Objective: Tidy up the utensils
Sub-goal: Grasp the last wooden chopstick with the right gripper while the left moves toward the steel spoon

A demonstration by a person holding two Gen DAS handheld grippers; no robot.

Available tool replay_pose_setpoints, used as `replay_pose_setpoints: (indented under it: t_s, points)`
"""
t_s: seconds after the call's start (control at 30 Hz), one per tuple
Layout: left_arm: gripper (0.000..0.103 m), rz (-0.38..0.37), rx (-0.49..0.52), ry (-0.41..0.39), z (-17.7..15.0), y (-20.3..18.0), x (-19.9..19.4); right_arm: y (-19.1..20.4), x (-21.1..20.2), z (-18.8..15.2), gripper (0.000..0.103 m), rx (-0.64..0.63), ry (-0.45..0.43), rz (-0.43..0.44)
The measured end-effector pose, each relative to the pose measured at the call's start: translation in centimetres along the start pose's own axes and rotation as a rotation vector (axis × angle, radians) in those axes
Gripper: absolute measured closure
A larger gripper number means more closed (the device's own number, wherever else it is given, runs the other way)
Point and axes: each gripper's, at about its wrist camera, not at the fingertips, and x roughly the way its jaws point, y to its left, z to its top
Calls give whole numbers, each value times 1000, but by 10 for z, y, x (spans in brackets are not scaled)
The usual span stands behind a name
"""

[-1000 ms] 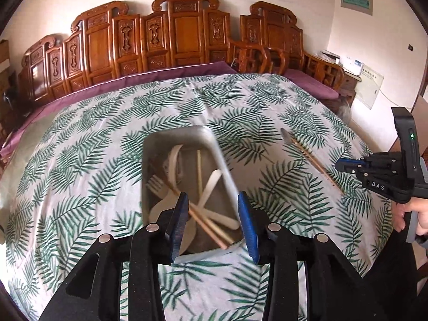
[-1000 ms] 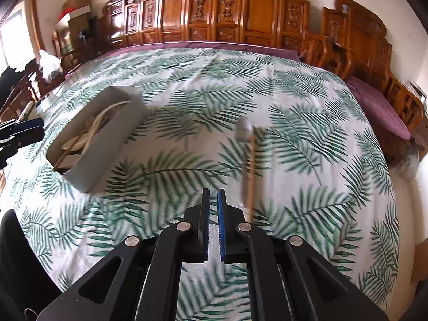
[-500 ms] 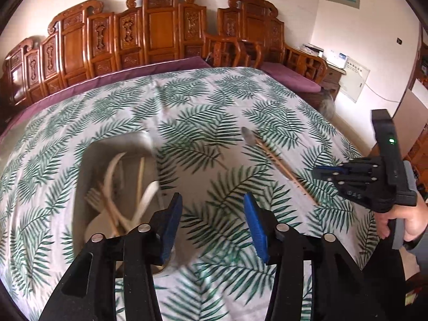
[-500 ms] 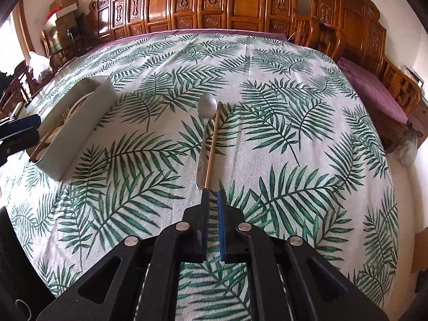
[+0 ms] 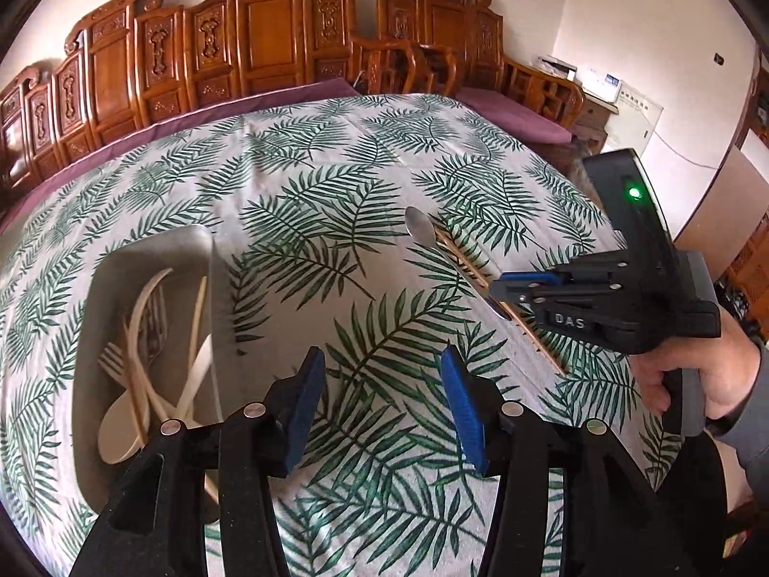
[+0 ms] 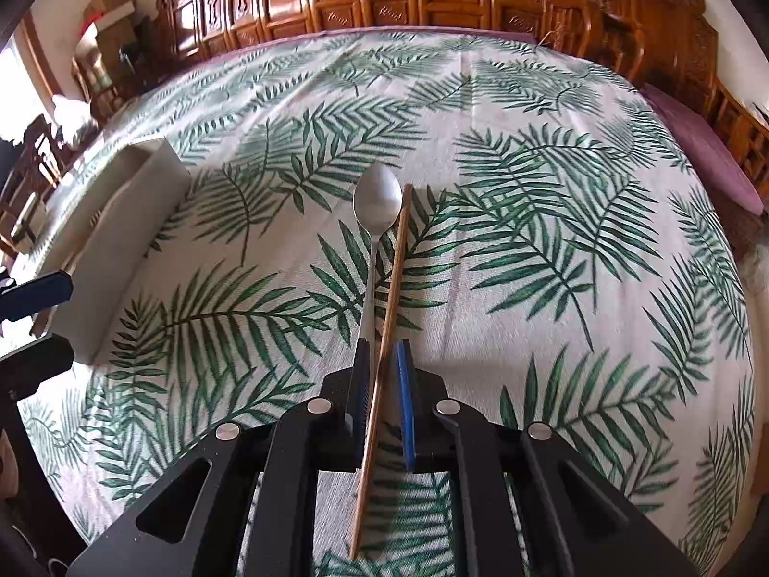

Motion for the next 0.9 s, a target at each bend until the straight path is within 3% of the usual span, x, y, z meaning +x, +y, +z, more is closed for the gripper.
replay_pose_setpoints:
  t_s: [0.23,0.63,0.8,0.9]
  points:
    - [55,-25,1,33,5,-10,21,-13,-1,-3,97,1,8,-31]
    - [55,-43,-13,81,35,-40,71,-47,-20,-33,97,124,4,38]
    - [55,-49,-13,100,53,-57,94,-40,-21,-36,97,70,-15,-3]
    - [66,-34,-14,114,63,-60,107,-42,-21,-37,97,62,-21,5]
